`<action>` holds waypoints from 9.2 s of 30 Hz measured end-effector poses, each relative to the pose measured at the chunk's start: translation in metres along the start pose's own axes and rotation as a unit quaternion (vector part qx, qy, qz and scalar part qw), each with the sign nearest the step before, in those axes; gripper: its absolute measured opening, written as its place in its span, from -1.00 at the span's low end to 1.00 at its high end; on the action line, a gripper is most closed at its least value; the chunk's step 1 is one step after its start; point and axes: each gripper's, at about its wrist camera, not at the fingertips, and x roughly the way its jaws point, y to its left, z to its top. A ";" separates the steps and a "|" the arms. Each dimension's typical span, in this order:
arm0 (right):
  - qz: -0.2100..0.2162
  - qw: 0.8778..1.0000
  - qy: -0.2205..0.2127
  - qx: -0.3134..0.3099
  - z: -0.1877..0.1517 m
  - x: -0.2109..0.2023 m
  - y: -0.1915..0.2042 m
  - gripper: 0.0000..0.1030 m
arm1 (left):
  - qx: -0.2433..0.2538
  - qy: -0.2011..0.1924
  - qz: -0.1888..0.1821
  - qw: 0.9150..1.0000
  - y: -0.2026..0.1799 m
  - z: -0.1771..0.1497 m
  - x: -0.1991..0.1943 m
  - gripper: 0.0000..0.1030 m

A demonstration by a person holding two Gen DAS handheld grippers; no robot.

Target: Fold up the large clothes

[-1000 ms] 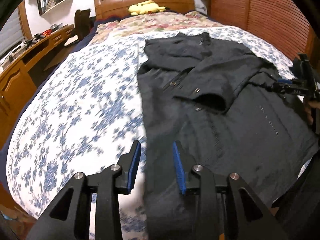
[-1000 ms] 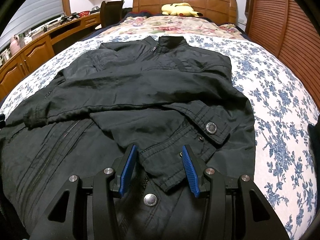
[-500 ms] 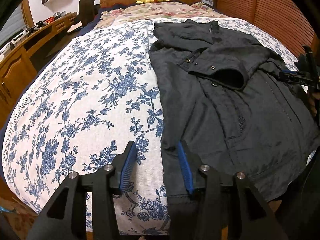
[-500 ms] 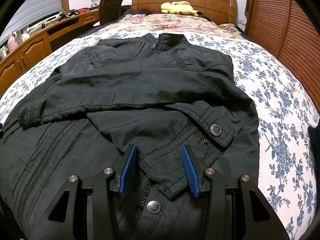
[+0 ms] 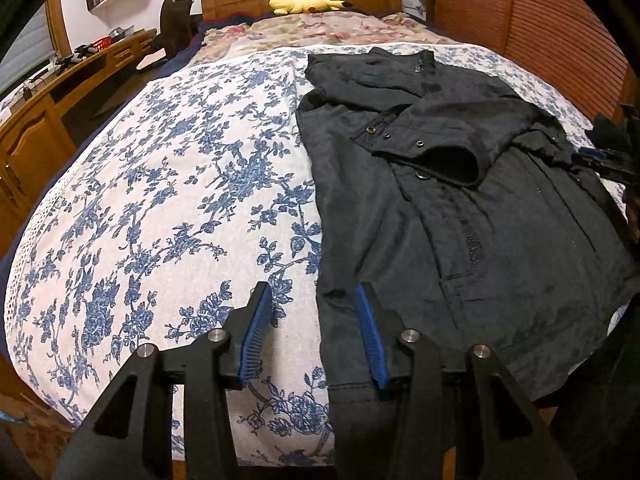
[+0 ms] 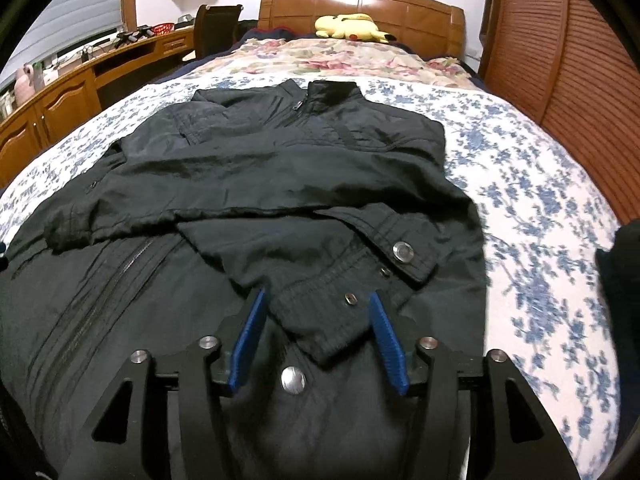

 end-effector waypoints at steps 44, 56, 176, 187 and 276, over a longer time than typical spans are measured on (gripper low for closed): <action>0.069 0.997 0.021 0.040 -0.099 -0.107 -0.012 -0.78 | 0.006 -0.046 -0.071 0.996 -0.012 -0.025 -0.058 -0.86; 0.120 0.983 -0.112 0.085 -0.060 -0.185 -0.041 -0.88 | 0.037 -0.158 -0.076 0.984 -0.037 0.030 -0.143 -0.90; 0.130 0.977 0.044 -0.162 0.085 -0.008 0.164 0.21 | -0.031 -0.175 -0.068 0.982 0.024 0.128 -0.010 0.14; 0.029 0.985 0.062 -0.156 0.136 0.074 0.129 -0.92 | -0.027 -0.171 -0.068 0.983 0.022 0.127 -0.007 0.14; -0.041 0.996 0.032 0.067 -0.050 -0.095 -0.037 0.14 | 0.113 -0.139 -0.165 0.970 -0.133 0.095 -0.012 0.14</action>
